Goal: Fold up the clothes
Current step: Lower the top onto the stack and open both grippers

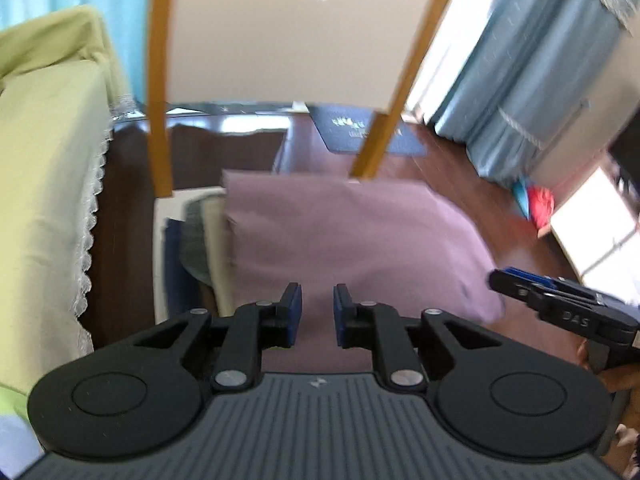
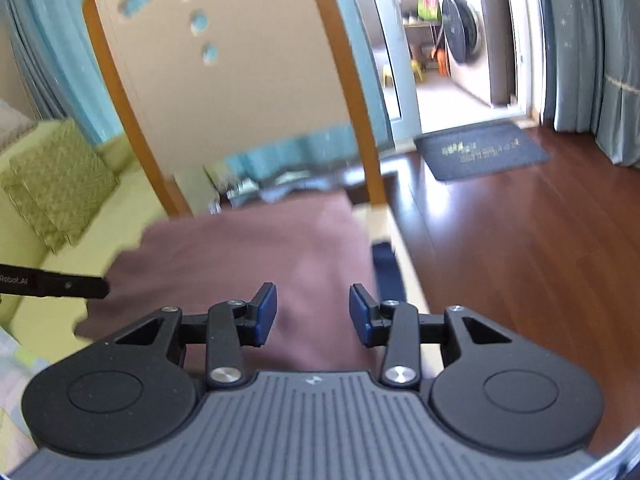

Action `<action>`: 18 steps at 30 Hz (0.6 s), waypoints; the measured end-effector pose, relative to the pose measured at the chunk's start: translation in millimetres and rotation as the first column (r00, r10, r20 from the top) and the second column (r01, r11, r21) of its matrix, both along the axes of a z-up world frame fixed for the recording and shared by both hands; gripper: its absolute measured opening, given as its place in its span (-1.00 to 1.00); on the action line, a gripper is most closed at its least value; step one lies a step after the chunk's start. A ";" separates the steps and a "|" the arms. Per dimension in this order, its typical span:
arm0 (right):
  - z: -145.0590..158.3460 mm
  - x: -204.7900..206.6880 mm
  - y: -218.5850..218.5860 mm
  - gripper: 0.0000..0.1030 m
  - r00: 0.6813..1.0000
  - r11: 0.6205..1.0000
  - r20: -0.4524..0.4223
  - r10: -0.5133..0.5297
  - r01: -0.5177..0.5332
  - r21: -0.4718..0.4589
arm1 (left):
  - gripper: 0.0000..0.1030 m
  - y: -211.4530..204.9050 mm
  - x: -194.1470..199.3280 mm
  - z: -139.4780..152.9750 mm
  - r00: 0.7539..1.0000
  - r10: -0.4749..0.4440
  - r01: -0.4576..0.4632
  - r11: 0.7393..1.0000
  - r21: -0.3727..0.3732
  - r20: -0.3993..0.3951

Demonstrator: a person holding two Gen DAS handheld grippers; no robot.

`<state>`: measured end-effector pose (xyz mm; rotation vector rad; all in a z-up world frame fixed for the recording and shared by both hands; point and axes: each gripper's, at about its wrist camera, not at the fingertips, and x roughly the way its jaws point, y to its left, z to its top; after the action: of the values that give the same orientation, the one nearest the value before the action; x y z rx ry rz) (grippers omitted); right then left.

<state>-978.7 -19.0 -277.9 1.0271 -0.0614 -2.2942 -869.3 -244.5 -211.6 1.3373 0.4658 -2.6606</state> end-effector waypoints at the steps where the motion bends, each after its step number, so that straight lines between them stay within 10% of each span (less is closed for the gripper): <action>1: -5.4 -0.4 -2.6 -0.32 1.000 1.000 -0.002 -0.004 0.004 0.013 | -0.62 2.5 5.4 -7.3 1.000 0.005 -0.005 1.000 -0.017 0.006; 14: 24.1 18.1 -23.0 -0.28 0.983 0.995 -0.151 0.102 -0.102 0.012 | -0.61 17.3 13.8 14.3 0.994 0.058 -0.067 0.992 -0.106 -0.089; 18: 3.6 28.8 -54.1 -0.64 0.970 0.977 -0.115 0.213 -0.208 0.054 | -0.51 9.9 1.5 -10.8 0.995 0.086 -0.091 0.985 -0.146 -0.046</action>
<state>-949.9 -73.1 -274.3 0.8692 0.1398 -2.1649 -867.7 -234.7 -222.4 1.1956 0.3168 -2.5964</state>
